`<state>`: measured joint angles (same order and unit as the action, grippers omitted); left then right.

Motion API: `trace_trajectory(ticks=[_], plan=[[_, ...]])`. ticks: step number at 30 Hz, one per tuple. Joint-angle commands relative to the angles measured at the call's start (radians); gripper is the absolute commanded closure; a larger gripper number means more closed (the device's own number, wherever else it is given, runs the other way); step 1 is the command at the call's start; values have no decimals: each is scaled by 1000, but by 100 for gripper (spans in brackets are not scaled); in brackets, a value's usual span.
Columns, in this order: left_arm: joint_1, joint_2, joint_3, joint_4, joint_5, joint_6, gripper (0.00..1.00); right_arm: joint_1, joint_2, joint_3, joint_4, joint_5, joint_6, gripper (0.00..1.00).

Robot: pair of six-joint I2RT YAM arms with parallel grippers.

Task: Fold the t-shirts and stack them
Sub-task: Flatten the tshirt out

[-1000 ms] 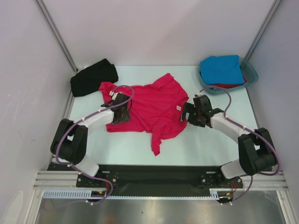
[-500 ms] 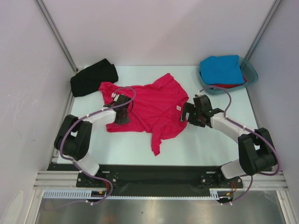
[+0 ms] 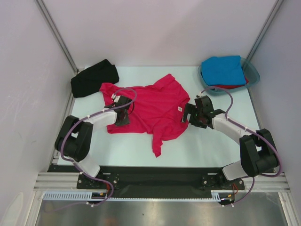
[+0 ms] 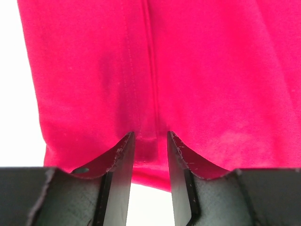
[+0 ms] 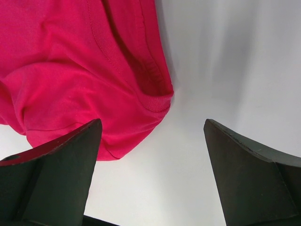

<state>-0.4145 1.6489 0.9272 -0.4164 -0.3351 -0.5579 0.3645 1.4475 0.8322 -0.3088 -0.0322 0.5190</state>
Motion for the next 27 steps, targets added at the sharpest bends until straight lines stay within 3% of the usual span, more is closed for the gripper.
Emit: trace_trajectory(ticks=[1,9,12,19,27], plan=[[0,11,7,-15,-47,-7,61,-4,-2,21,13,-2,-14,5],[0,49,-1,2,-30,-13,66,-2,-7,19,7,2,-17,5],[0,54,-2,7,-30,-13,100,-2,-7,21,7,3,-16,5],[0,-18,-10,-30,-67,-19,100,-4,-3,24,8,0,-17,5],[0,-210,19,-125,-101,-14,97,-2,16,19,22,-14,-11,5]])
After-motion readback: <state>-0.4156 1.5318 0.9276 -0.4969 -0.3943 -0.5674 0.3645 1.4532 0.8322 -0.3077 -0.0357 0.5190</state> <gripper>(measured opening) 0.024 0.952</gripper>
